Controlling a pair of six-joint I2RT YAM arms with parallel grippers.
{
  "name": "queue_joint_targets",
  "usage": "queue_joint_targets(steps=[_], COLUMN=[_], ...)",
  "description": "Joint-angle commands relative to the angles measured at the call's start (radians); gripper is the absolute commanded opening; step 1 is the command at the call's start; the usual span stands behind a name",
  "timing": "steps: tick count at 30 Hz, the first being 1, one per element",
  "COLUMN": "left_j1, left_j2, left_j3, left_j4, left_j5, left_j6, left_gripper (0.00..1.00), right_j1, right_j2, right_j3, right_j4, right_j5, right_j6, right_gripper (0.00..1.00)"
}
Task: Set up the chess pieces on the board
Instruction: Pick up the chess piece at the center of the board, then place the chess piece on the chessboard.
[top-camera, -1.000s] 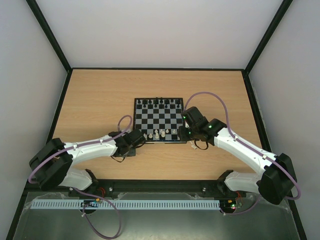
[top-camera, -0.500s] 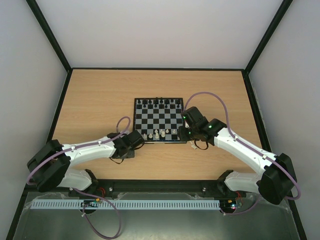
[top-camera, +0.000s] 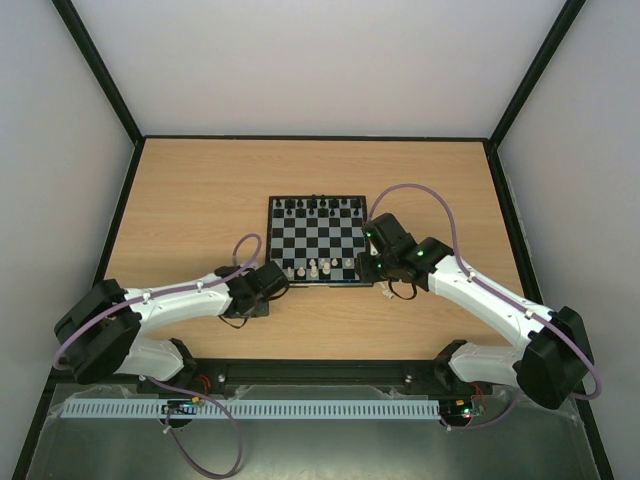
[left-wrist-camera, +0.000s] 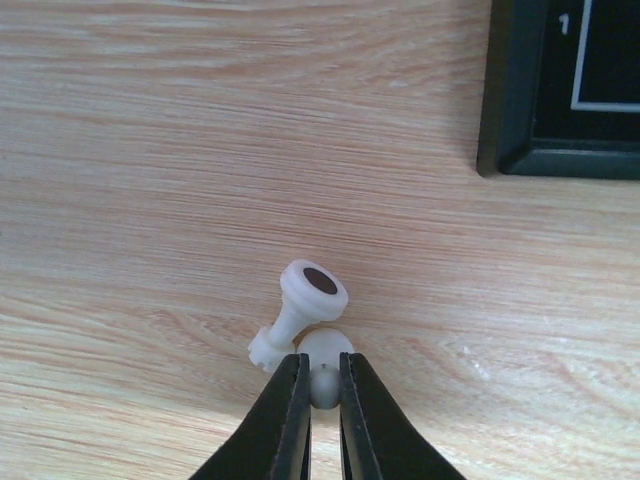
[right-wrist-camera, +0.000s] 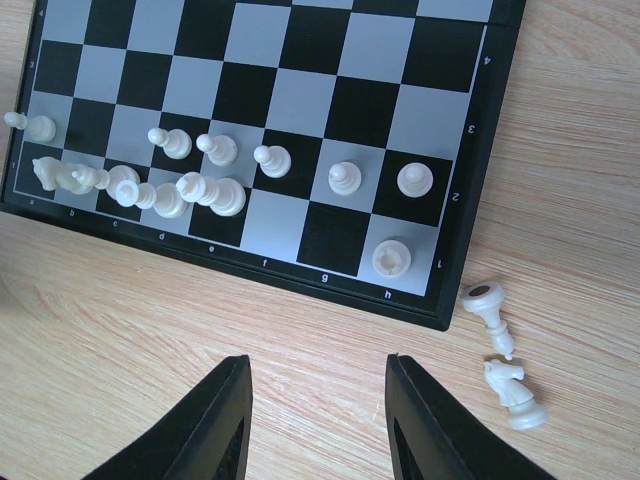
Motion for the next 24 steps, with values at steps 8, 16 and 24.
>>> queue_joint_targets(steps=[8,16,24], left_j1=[0.0,0.05,0.091], left_j2=[0.07,0.274,0.384], left_j3=[0.298,0.585,0.612], left_j4=[-0.087,-0.126,-0.077], left_j5=[-0.054,-0.04,0.018], left_j6=[0.114,0.275,0.33], left_gripper=[0.04,0.05,0.05], right_j1=[-0.002,-0.003,-0.002], right_j2=[-0.01,-0.01,-0.008], right_j3=[-0.016,-0.016,-0.017], right_j4=[-0.019,-0.021,-0.02], right_j5=[-0.004,0.004,0.008], right_j6=[-0.006,-0.004,-0.005], right_gripper=[0.37,0.37,0.37])
